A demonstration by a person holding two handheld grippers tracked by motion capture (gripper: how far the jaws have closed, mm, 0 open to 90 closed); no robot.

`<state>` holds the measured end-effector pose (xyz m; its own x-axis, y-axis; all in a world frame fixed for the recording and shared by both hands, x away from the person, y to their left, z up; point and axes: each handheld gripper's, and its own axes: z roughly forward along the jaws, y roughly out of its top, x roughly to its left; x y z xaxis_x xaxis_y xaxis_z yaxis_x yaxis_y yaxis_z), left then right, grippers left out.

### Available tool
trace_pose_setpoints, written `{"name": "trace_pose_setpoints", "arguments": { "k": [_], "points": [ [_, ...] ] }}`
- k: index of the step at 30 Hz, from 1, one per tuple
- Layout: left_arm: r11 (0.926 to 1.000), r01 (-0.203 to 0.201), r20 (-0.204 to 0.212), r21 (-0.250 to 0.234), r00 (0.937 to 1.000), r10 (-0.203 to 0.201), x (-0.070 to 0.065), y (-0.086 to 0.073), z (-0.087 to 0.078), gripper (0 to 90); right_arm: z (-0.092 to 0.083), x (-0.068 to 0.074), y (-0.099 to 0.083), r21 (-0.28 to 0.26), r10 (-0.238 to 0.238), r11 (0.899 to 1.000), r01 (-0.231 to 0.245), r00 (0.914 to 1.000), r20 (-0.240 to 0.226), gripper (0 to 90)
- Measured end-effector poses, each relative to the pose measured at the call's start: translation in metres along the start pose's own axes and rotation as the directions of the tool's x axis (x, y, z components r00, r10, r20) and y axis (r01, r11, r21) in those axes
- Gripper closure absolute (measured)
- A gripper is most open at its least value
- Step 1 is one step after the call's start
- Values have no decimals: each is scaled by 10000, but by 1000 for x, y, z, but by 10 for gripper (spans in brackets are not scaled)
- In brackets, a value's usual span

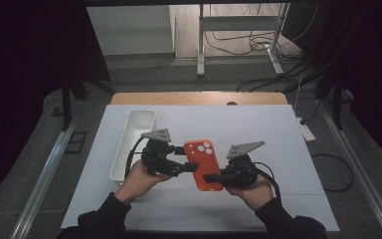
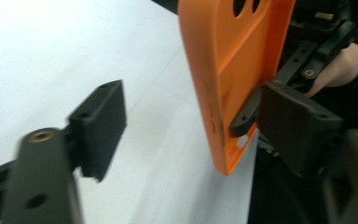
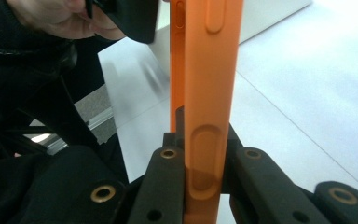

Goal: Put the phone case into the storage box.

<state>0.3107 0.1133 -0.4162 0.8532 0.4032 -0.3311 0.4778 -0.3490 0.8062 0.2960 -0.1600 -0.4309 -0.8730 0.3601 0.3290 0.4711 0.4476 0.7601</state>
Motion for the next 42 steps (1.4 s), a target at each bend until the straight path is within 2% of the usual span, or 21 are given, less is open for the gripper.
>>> {"name": "trace_pose_setpoints", "arguments": {
  "k": [2, 7, 12, 15, 18, 23, 26, 35, 40, 42],
  "points": [
    [10000, 21, -349, 10, 9994, -21, 0, 0, -2, 155, -2, -2, 0, -66, -18, 10000, 19, 9999, 168, 850],
    [9998, 16, -1173, 188, 9931, 6, 2, -1, -4, 65, -4, -5, -1, -106, 3, 9999, 4, 9977, 673, 849],
    [9994, 146, -1669, 310, 9859, -92, 3, -2, -4, 9, -6, -8, -2, -159, 13, 9999, 2, 9957, 925, 849],
    [9988, 211, -1851, 441, 9826, -126, 3, -2, -4, 8, -6, -8, -2, -216, 10, 9998, 13, 9946, 1039, 849],
    [9986, 294, -1789, 450, 9837, -209, 4, -3, -3, 8, -7, -8, -3, -177, -13, 9998, 35, 9923, 1236, 849],
    [9974, 442, -2008, 562, 9791, -321, 4, -3, -1, 0, -5, -8, -3, -136, -13, 9999, 33, 9896, 1438, 849],
    [9971, 454, -2026, 610, 9787, -322, 3, -3, 0, 0, -5, -8, -3, -110, 3, 9999, 14, 9877, 1565, 849],
    [9962, 480, -1909, 727, 9810, -334, 1, -2, 5, 3, -2, -5, -2, -73, -80, 9999, 94, 9848, 1733, 848],
    [9956, 421, -1935, 834, 9808, -253, -3, 0, 7, 84, 1, -2, -2, -11, -174, 9998, 179, 9839, 1780, 848],
    [9952, 529, -1841, 829, 9822, -369, -3, 0, 7, 183, 3, -1, -2, 28, -239, 9997, 238, 9834, 1798, 848]
  ]
}}
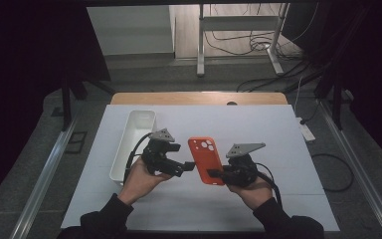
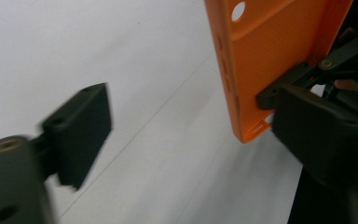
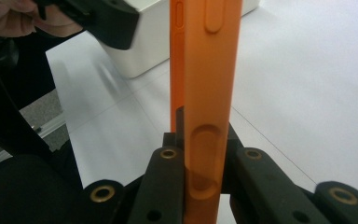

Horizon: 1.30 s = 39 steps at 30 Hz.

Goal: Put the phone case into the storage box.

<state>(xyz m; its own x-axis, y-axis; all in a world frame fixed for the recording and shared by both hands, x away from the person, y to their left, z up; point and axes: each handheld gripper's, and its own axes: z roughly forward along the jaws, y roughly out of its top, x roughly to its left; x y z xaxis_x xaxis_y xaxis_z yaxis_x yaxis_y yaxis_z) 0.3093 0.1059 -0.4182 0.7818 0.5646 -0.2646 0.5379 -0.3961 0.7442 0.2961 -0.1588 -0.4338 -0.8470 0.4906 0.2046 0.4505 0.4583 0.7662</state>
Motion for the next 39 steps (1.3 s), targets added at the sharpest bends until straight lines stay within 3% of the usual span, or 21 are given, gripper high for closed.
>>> {"name": "trace_pose_setpoints", "arguments": {
  "k": [5, 12, 16, 25, 28, 33, 37, 39],
  "points": [
    [9999, 139, 341, 5, 9993, -139, 0, 0, -2, 437, 2, 2, 0, 33, -101, 9999, 101, 9999, -14, 848],
    [9987, 516, 857, -53, 9950, -510, 2, 1, -4, 675, 4, 5, 1, 106, -254, 9996, 254, 9997, 25, 848],
    [9969, 787, 1242, 41, 9891, -786, 3, 0, -4, 791, 5, 6, 1, 149, -302, 9994, 301, 9995, 59, 848],
    [9886, 1434, 1479, 460, 9778, -1487, 9, -2, -5, 875, 8, 8, 0, 349, -394, 9986, 387, 9991, 184, 847],
    [9796, 1964, 1701, 431, 9647, -2009, 12, -3, -4, 891, 9, 8, 0, 365, -352, 9987, 344, 9991, 215, 843],
    [9734, 2269, 1847, 304, 9558, -2286, 12, -4, -3, 892, 10, 7, -1, 341, -364, 9988, 354, 9990, 272, 833],
    [9732, 2280, 1718, 300, 9580, -2298, 10, -3, -3, 892, 11, 7, -1, 281, -237, 9993, 230, 9994, 255, 790],
    [9718, 2338, 1766, 300, 9557, -2354, 10, -3, -2, 892, 11, 7, -1, 266, -253, 9993, 244, 9991, 327, 743]
  ]
}}
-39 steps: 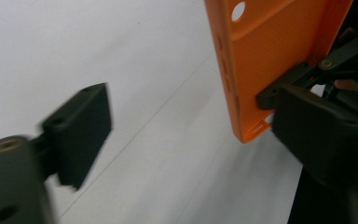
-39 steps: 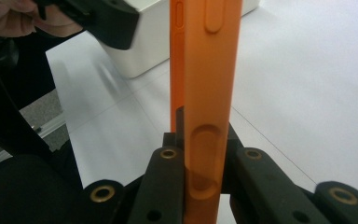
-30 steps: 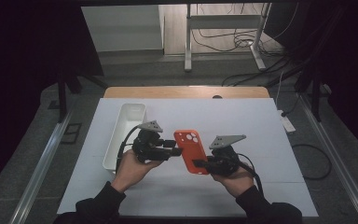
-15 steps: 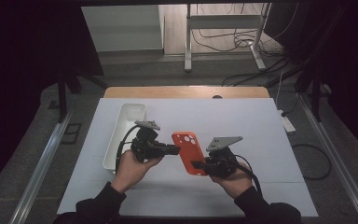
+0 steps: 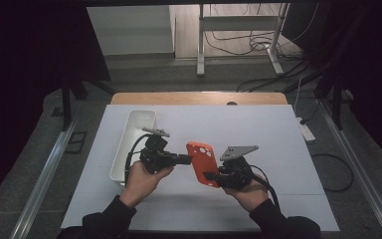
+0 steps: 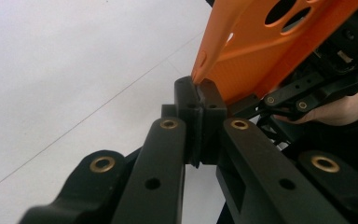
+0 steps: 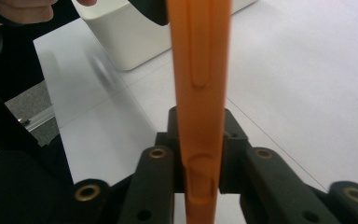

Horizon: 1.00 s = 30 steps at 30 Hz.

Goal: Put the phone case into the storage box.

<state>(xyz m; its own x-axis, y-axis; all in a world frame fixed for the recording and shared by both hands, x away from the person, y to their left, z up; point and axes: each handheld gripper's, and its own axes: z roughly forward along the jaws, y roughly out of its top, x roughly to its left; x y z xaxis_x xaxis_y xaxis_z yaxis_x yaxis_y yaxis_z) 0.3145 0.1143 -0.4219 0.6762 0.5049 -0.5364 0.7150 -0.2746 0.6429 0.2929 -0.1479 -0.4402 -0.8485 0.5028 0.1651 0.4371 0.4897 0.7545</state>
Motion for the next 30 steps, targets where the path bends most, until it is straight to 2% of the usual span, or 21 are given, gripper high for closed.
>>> {"name": "trace_pose_setpoints", "arguments": {
  "k": [5, 9, 10, 11, 14, 15, 16, 24, 26, 30],
  "points": [
    [10000, -1, -157, 20, 9999, 1, 0, 0, 2, 892, 0, 0, 0, -82, -2, 10000, 2, 10000, 14, 655],
    [10000, -47, -288, 23, 9996, 47, 1, 0, 1, 891, 1, 0, 1, -37, -47, 10000, 47, 9999, 154, 524],
    [10000, -47, -288, 23, 9996, 47, 1, 0, 1, 891, 1, 0, 1, -37, -47, 10000, 47, 9999, 154, 524],
    [10000, -46, -326, 42, 9995, 47, 1, 0, 1, 891, 2, 0, 1, 29, -70, 10000, 69, 9998, 184, 442],
    [9999, -102, -373, -1, 9993, 102, 2, 0, -1, 891, 5, 0, 1, 268, -120, 9996, 112, 9995, 295, 326],
    [9999, -102, -373, -1, 9993, 102, 2, 0, -1, 891, 5, 0, 1, 268, -120, 9996, 112, 9995, 295, 326],
    [9999, -121, -395, -8, 9991, 121, 2, 0, -1, 891, 6, 0, 0, 386, -183, 9991, 167, 9989, 424, 257],
    [9997, -240, -545, -69, 9982, 236, 3, 1, -6, 891, 8, 3, -2, 618, -442, 9973, 400, 9967, 687, 123],
    [9995, -289, -585, -86, 9979, 284, 3, 1, -8, 891, 8, 4, -3, 680, -506, 9967, 445, 9946, 902, 76],
    [9994, -325, -662, -120, 9973, 317, 5, 2, -11, 891, 7, 3, -6, 713, -422, 9968, 353, 9943, 980, 13]
  ]
}}
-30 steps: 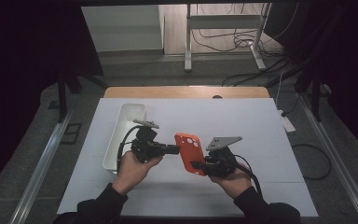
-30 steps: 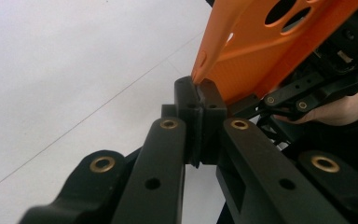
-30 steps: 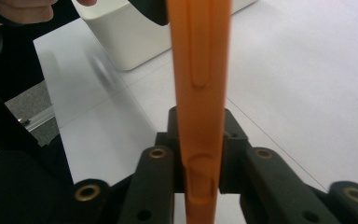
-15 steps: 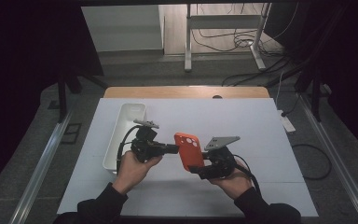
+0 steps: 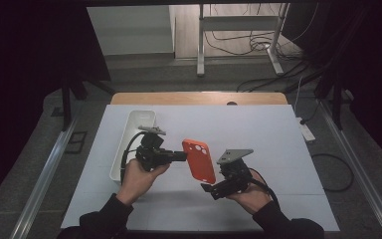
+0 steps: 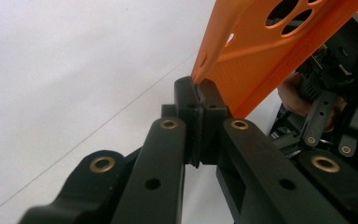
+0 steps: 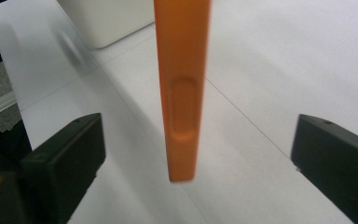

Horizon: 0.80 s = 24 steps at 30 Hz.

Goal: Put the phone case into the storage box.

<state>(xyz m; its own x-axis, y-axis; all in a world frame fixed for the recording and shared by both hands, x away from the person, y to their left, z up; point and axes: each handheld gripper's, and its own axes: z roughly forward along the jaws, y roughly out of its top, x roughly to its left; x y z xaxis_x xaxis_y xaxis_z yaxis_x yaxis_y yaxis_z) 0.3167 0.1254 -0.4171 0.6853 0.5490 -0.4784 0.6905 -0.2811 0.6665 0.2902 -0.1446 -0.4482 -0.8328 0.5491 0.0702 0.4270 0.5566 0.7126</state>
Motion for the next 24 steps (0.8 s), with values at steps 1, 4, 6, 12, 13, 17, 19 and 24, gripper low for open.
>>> {"name": "trace_pose_setpoints", "arguments": {
  "k": [1, 4, 6, 12, 13, 17, 19, 24],
  "points": [
    [10000, 0, 0, 0, 10000, 0, 0, 0, 0, 891, 0, 0, 0, 0, 0, 10000, 0, 10000, 0, 13],
    [10000, -24, -65, 8, 10000, 24, 1, 1, -3, 891, -2, -2, -2, -46, 24, 10000, -24, 10000, 10, 0],
    [10000, -48, -106, 21, 9999, 48, 1, 1, -4, 891, -4, -2, -3, -114, 40, 9999, -40, 10000, -12, 0],
    [9997, -234, -219, 52, 9995, 235, 2, 2, -7, 891, -9, -5, -6, -255, 102, 9996, -101, 9999, 12, 0],
    [9996, -273, -216, 50, 9994, 274, 2, 2, -7, 891, -10, -6, -7, -213, 137, 9997, -137, 9999, 29, 0],
    [9994, -326, -289, 83, 9990, 328, 3, 3, -8, 891, -13, -7, -8, -230, 138, 9996, -137, 9999, 36, 0],
    [9993, -348, -335, 95, 9988, 351, 4, 3, -10, 891, -14, -6, -9, -266, 154, 9995, -153, 9999, 39, 0],
    [9994, -350, -420, 55, 9985, 352, 7, 5, -15, 891, -20, -7, -12, -224, 75, 9997, -72, 9999, 116, 0]
  ]
}}
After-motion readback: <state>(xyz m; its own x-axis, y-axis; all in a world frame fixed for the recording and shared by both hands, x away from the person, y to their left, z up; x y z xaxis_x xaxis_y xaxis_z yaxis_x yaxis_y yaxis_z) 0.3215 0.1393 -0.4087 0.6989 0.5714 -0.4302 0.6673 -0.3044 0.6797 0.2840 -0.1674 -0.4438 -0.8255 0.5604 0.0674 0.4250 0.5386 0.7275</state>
